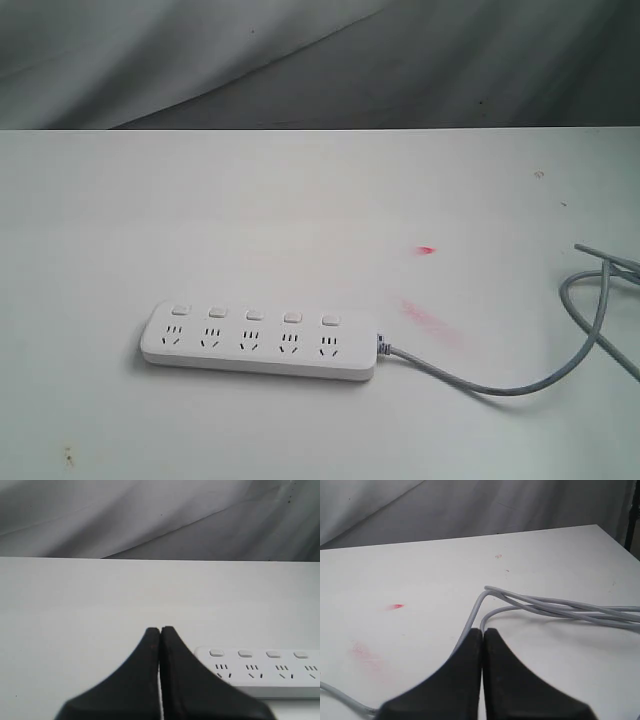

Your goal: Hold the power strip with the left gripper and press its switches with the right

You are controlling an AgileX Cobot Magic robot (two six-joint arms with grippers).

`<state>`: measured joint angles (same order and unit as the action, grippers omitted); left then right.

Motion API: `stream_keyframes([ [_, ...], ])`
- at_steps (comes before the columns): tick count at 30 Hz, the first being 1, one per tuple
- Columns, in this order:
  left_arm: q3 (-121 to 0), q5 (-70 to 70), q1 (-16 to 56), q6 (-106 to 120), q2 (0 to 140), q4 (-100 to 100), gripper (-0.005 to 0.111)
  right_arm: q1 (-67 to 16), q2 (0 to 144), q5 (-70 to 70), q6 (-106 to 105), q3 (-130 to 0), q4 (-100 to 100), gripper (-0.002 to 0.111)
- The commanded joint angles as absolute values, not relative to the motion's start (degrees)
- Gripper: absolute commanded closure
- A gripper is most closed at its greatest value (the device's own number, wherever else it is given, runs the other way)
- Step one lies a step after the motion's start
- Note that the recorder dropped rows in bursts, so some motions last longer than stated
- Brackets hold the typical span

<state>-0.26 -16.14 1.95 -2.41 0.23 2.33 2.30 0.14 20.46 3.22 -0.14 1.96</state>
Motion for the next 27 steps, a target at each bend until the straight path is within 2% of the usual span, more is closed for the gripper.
stream_keyframes([
  [1, 0.0, -16.0, 2.2, -2.7, 0.0, 2.3, 0.106, 2.8, 0.0, 20.2, 3.3, 0.0, 2.1, 0.108],
  [15, 0.0, -15.2, 2.2, -2.5, 0.0, 2.3, 0.106, 2.8, 0.0, 20.2, 3.3, 0.0, 2.1, 0.108],
  [20, -0.3, -15.6, 2.2, 6.9, 0.0, 6.9, 0.106, 2.8, 0.0, 20.2, 3.3, 0.0, 2.1, 0.108],
  [27, -12.2, -15.9, 2.2, 9.6, 8.4, 10.1, 0.106, 2.8, 0.0, 20.2, 3.3, 0.0, 2.1, 0.108],
])
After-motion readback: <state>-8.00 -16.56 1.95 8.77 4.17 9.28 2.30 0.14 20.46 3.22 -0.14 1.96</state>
